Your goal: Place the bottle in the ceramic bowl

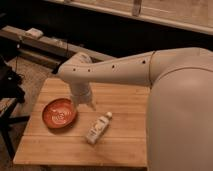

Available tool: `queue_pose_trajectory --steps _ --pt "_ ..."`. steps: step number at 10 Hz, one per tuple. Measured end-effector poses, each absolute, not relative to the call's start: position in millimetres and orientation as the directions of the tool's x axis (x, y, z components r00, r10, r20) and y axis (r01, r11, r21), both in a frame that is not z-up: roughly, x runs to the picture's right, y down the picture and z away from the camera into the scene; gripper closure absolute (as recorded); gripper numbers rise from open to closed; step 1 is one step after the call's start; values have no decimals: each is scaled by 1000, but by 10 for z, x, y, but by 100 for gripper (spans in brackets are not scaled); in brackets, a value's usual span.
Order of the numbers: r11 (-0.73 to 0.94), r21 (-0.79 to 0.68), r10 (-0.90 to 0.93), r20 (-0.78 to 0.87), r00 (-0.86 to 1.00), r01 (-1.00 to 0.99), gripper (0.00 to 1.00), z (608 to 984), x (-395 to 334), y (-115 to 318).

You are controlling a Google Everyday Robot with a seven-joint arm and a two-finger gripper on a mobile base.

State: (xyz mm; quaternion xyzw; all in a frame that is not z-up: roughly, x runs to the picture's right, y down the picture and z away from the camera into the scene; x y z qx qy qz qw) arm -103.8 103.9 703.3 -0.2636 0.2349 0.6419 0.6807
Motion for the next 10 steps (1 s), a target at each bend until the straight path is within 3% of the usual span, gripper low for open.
queue_pose_trajectory --steps 5,10 --pt "6 -48 749 -661 36 -999 35 7111 -965 1116" --pt "-110 -13 698 -713 -67 -994 35 7654 -621 1629"
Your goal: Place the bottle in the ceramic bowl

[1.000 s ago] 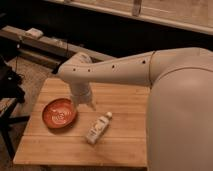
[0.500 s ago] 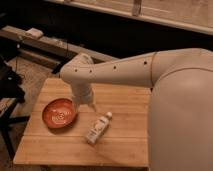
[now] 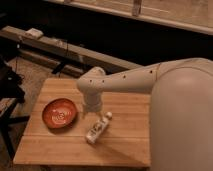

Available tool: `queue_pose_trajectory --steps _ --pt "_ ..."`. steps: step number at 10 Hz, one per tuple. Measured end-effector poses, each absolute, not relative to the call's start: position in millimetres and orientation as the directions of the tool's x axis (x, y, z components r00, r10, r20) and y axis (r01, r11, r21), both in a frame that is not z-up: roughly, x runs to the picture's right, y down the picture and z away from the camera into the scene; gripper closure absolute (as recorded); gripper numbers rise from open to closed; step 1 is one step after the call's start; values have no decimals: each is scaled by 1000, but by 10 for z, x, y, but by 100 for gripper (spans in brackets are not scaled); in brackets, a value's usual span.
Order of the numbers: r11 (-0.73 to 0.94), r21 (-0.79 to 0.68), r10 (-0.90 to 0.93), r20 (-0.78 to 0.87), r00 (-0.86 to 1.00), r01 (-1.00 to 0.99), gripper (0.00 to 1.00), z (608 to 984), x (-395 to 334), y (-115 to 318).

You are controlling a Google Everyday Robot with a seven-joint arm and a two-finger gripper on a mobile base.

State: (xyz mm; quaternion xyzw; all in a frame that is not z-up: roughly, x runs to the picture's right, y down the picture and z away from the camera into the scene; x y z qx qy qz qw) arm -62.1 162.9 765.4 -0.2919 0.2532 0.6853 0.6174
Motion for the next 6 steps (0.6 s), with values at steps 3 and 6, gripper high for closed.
queue_pose_trajectory --steps 3,6 --pt "-124 15 679 -728 -96 -992 35 7721 -483 1714" --pt "-120 42 661 -742 -111 -992 35 7771 -396 1782"
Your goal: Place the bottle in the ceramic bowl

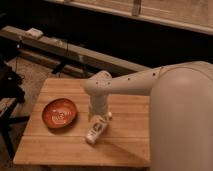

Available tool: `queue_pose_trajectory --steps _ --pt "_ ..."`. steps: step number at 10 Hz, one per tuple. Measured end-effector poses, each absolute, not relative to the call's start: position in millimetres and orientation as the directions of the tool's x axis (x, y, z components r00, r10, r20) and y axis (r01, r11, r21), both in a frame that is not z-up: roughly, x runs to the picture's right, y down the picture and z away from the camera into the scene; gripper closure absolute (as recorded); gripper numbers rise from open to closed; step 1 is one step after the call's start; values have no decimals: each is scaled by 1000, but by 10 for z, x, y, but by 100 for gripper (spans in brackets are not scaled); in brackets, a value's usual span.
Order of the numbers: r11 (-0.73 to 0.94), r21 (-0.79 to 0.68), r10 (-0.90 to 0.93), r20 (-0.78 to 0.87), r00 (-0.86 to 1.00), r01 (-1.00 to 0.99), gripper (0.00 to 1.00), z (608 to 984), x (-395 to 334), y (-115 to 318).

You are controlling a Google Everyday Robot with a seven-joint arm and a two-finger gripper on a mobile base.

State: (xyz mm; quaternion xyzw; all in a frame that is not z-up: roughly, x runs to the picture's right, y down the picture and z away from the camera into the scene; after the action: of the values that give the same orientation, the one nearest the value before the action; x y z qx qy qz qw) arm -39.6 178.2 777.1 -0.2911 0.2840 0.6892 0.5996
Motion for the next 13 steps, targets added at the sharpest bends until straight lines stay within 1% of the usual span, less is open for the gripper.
queue_pose_trajectory --steps 7,12,13 --pt "-168 49 579 -803 -139 -985 35 8145 -326 2037" --pt "-181 49 549 -824 -142 -982 35 8265 -282 2122" --pt "-178 49 544 -828 -140 -983 39 8282 -281 2121"
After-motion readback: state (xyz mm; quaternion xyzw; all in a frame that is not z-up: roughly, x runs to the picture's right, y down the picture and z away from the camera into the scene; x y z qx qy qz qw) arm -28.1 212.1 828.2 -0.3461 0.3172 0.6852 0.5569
